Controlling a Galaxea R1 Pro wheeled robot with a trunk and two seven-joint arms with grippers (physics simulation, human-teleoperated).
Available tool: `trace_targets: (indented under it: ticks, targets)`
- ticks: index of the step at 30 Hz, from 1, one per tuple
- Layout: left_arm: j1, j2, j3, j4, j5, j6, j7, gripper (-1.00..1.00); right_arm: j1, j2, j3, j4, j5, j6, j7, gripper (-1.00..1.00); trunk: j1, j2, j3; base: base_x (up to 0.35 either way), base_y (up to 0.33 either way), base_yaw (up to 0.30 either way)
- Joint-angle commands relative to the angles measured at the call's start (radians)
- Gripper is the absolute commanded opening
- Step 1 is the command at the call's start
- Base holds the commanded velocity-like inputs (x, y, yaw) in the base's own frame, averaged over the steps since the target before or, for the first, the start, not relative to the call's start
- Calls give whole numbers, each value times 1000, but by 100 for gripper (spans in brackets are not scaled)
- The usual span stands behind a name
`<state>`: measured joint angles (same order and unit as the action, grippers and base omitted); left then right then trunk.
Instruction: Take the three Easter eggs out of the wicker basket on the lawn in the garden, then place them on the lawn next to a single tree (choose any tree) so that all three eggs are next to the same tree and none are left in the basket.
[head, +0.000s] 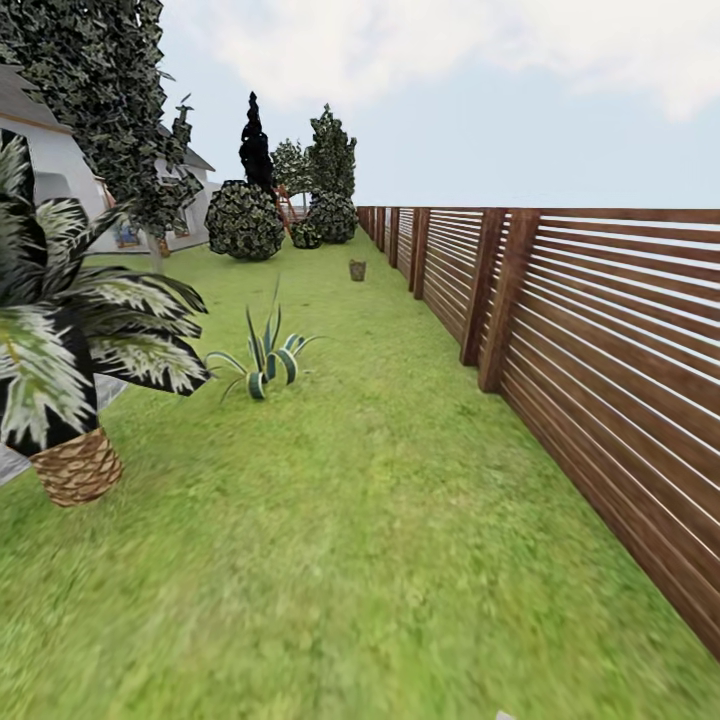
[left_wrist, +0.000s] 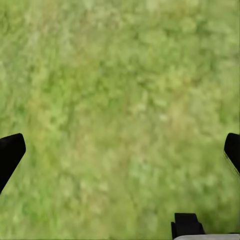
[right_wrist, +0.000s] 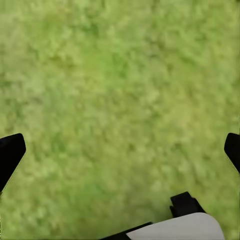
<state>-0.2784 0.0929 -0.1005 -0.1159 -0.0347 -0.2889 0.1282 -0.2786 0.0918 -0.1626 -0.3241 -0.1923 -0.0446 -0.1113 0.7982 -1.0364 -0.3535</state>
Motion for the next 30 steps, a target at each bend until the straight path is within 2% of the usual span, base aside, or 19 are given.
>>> trace_targets:
  ticks: [1, 14, 25, 30]
  targets:
    - [-1, 0, -8, 1, -4, -3, 8, 100, -1, 0, 2, 0, -11, -4, -2, 100, 1, -1, -1, 323, -91, 0]
    - [-1, 1, -7, 1, -4, -3, 8, 100, -1, 0, 3, 0, -11, -5, -2, 100, 1, -1, -1, 323, -90, 0]
    - [-1, 0, -8, 1, -4, -3, 8, 100, -1, 0, 3, 0, -10, -5, -2, 100, 1, -1, -1, 323, -13, 0]
    - [0, 0, -8, 1, -4, -3, 8, 100, -1, 0, 3, 0, -11, -5, -2, 100, 1, -1, -1, 323, 0, 172]
